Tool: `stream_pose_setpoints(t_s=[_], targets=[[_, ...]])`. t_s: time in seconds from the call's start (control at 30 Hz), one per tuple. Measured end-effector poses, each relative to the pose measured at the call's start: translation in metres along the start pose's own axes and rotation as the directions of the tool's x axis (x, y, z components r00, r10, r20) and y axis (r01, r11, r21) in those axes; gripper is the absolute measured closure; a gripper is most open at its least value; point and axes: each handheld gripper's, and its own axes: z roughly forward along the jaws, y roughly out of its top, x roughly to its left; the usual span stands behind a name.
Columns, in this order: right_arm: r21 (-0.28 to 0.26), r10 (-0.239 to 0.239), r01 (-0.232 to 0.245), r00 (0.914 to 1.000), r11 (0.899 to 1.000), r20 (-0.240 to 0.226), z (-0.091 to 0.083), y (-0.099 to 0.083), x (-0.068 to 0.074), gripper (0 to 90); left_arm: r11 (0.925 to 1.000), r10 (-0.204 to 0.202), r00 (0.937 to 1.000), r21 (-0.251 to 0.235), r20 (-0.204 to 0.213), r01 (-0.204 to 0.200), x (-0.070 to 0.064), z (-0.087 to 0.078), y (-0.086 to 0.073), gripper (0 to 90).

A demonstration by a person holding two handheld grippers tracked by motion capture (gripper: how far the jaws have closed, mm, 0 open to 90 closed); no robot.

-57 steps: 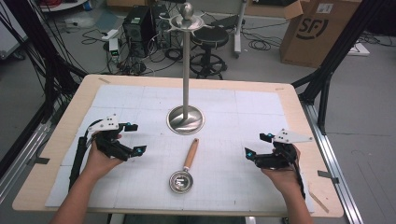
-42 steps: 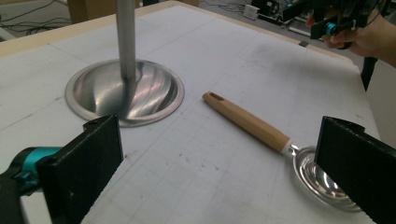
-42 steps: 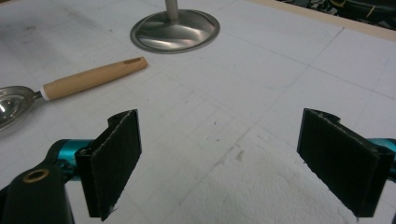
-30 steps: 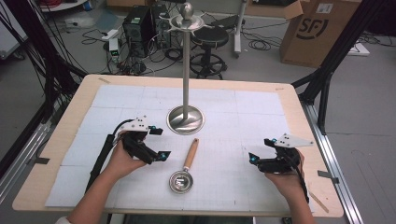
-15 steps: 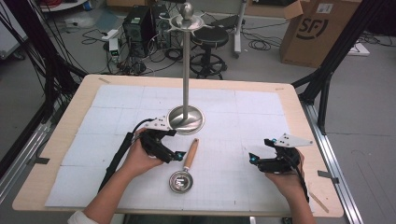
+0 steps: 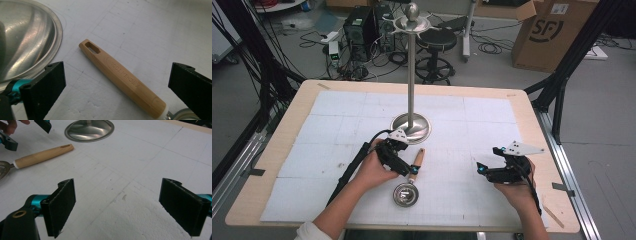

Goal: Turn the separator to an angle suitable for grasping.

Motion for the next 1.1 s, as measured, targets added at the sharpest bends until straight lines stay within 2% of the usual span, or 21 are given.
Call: stream_pose_setpoints(t_s=[0.13, 0.17, 0.23, 0.3, 0.43, 0.6, 0.67, 0.8, 0.9, 1.1], targets=[[-0.001, 0.003, -0.003, 1.0000, 1.000, 0.003, 0.001, 0.000, -0.001, 12.4, 0.9989, -0.009, 0.9999, 0.047, -0.005, 0.009, -0.002, 0.009, 0.000, 1.8], [0.006, 0.006, -0.006, 1.0000, 1.000, 0.000, 0.002, 0.000, 0.000, 12.4, 0.9970, -0.007, 1.0000, 0.077, -0.001, 0.007, -0.002, 0.013, -0.001, 3.6], [0.010, 0.004, -0.004, 1.0000, 1.000, 0.000, 0.004, 0.000, 0.000, 12.4, 0.9959, -0.003, 1.0000, 0.090, -0.002, 0.003, -0.001, 0.014, -0.001, 4.5], [0.020, -0.005, 0.005, 1.0000, 1.000, -0.002, 0.007, 0.001, 0.002, 12.6, 0.9916, -0.003, 0.9999, 0.130, -0.012, 0.005, -0.002, 0.017, -0.001, 10.9], [0.026, -0.004, 0.004, 1.0000, 1.000, -0.004, 0.008, 0.001, 0.002, 13.1, 0.9889, 0.003, 0.9999, 0.149, -0.011, -0.002, -0.002, 0.019, 0.000, 13.6], [0.023, 0.003, -0.003, 1.0000, 1.000, 0.000, 0.007, 0.001, 0.001, 13.2, 0.9860, 0.020, 0.9989, 0.166, -0.043, -0.012, -0.008, 0.023, 0.003, 15.5], [0.024, 0.000, 0.000, 1.0000, 1.000, 0.003, 0.008, 0.001, 0.001, 13.2, 0.9836, 0.033, 0.9975, 0.179, -0.062, -0.021, -0.011, 0.025, 0.005, 15.6], [0.039, -0.011, 0.011, 0.9999, 0.999, 0.000, 0.013, 0.001, 0.002, 13.2, 0.9739, 0.062, 0.9937, 0.223, -0.093, -0.040, -0.016, 0.027, 0.009, 17.3], [0.041, -0.012, 0.012, 0.9999, 0.999, 0.000, 0.012, 0.001, 0.003, 13.3, 0.9727, 0.063, 0.9932, 0.229, -0.098, -0.039, -0.018, 0.027, 0.011, 26.6], [0.031, -0.005, 0.005, 1.0000, 1.000, 0.005, 0.010, 0.001, 0.000, 13.4, 0.9700, 0.070, 0.9927, 0.239, -0.098, -0.044, -0.022, 0.027, 0.014, 34.2]])
